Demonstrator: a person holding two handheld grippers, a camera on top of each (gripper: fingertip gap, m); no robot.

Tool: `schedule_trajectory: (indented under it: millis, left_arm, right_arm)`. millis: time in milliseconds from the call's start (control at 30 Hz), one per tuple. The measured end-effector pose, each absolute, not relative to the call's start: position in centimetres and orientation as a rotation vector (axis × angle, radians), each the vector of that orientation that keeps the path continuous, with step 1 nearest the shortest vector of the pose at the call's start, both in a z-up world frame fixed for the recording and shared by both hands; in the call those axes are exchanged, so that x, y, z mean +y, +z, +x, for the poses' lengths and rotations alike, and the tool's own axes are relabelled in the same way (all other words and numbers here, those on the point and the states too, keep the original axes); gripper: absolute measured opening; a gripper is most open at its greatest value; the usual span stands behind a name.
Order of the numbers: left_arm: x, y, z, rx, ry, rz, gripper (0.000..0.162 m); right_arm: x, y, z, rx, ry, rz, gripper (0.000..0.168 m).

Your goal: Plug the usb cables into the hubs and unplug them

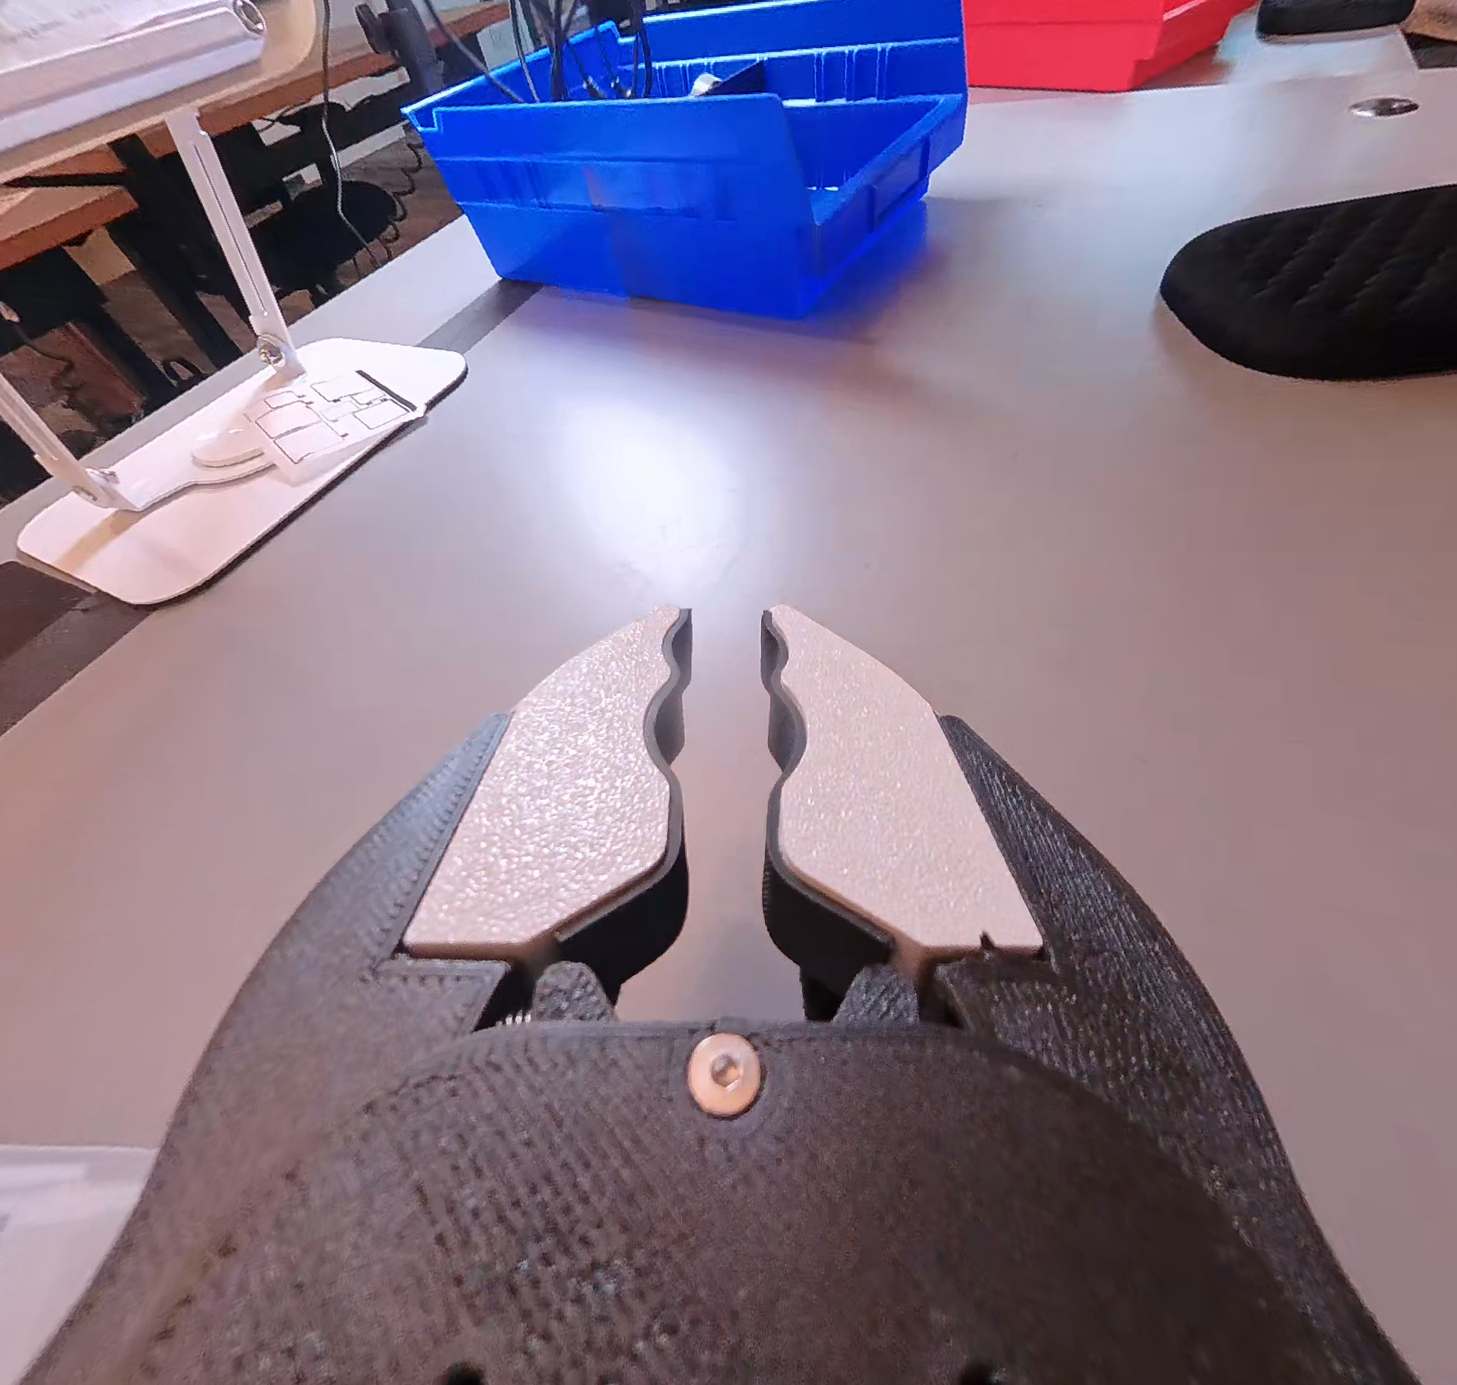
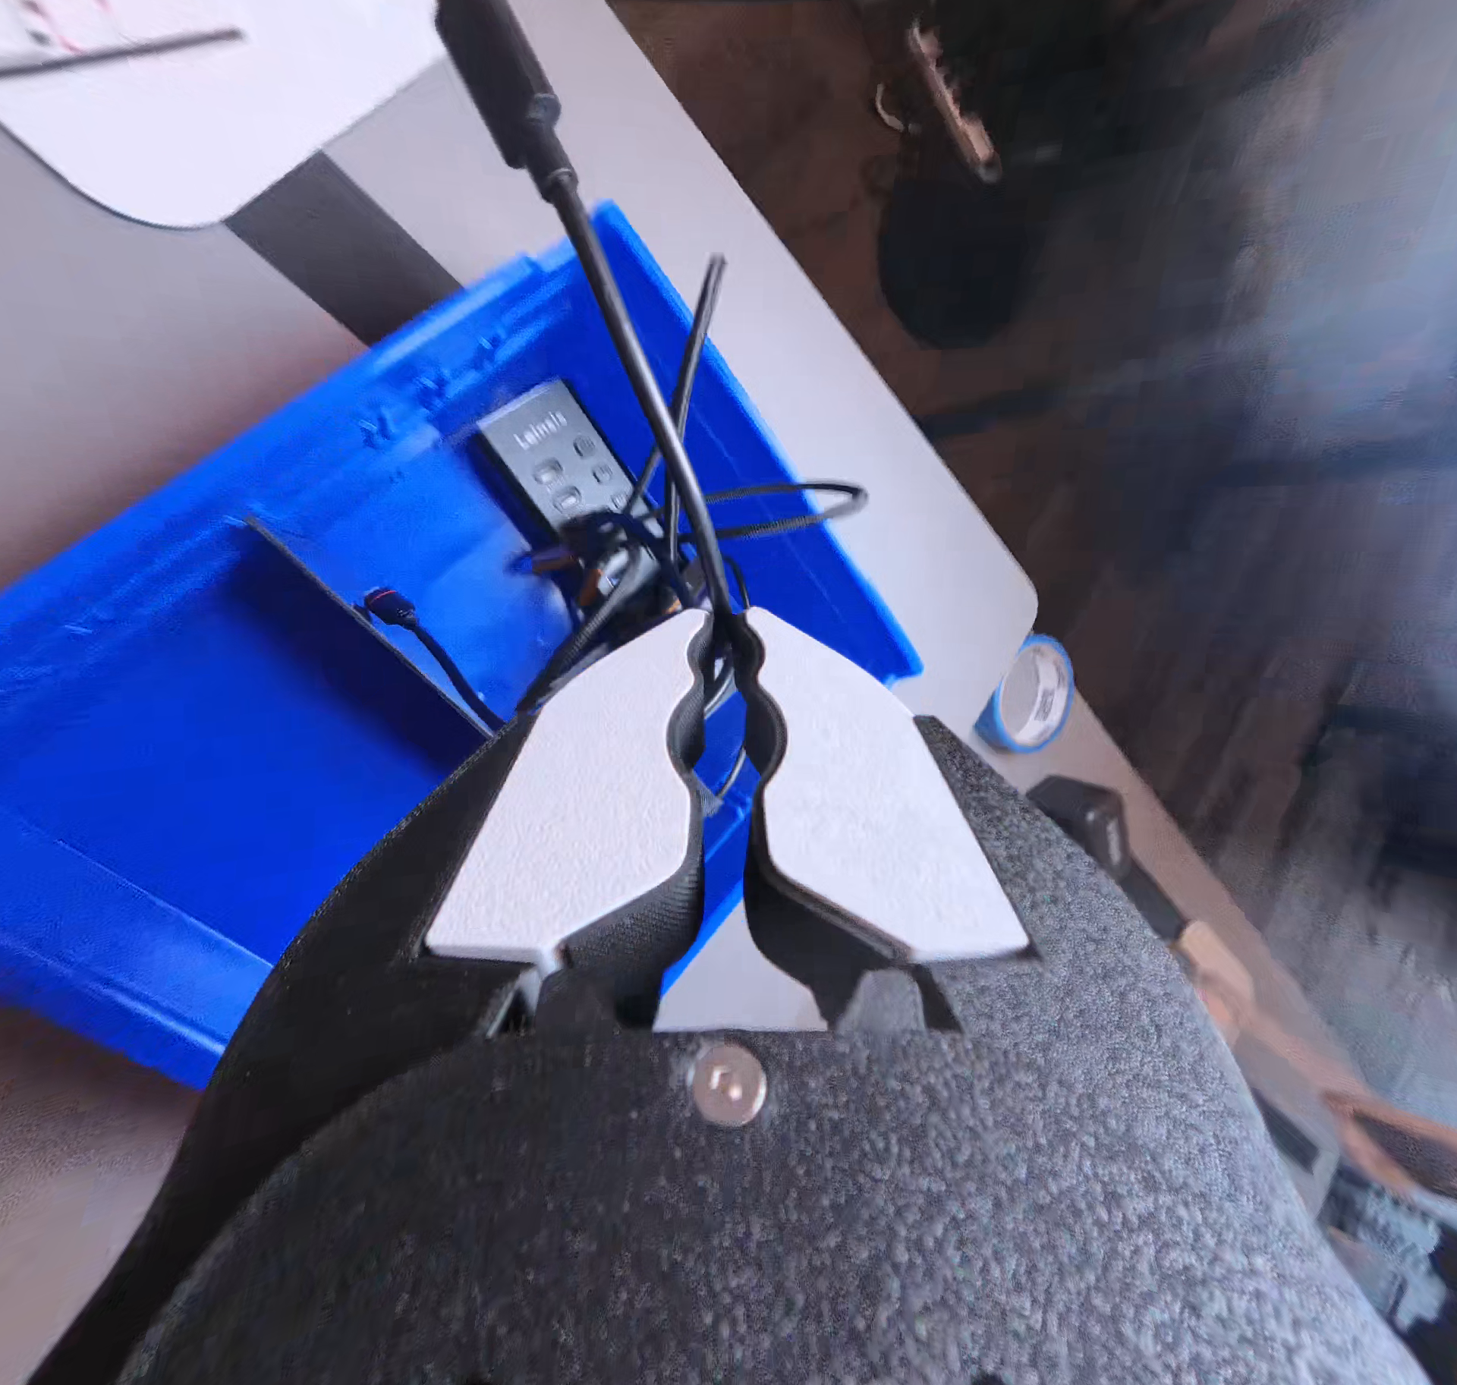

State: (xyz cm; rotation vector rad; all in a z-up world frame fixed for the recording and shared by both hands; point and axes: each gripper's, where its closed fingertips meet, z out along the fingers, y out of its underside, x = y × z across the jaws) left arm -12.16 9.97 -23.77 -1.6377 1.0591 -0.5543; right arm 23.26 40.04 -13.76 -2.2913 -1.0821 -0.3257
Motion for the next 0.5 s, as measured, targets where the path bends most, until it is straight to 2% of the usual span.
schedule_trajectory:
  millis: [200, 400, 500]
  left_arm:
    - [10.3, -24.5, -12.6, 1.047, -0.556, -1.680, 0.015]
    - [10.7, -25.5, -12.8, 1.038, -0.580, -1.733, 0.014]
    - [10.8, -25.5, -12.9, 1.031, -0.585, -1.740, 0.014]
  right_arm:
    - [40.3, -19.8, 27.7, -1.161, -0.539, -2.434, 0.005]
    - [41.0, -20.5, 26.1, -1.422, -0.772, -2.285, 0.004]
    - [41.0, -19.8, 23.8, -1.418, -0.673, -2.245, 0.030]
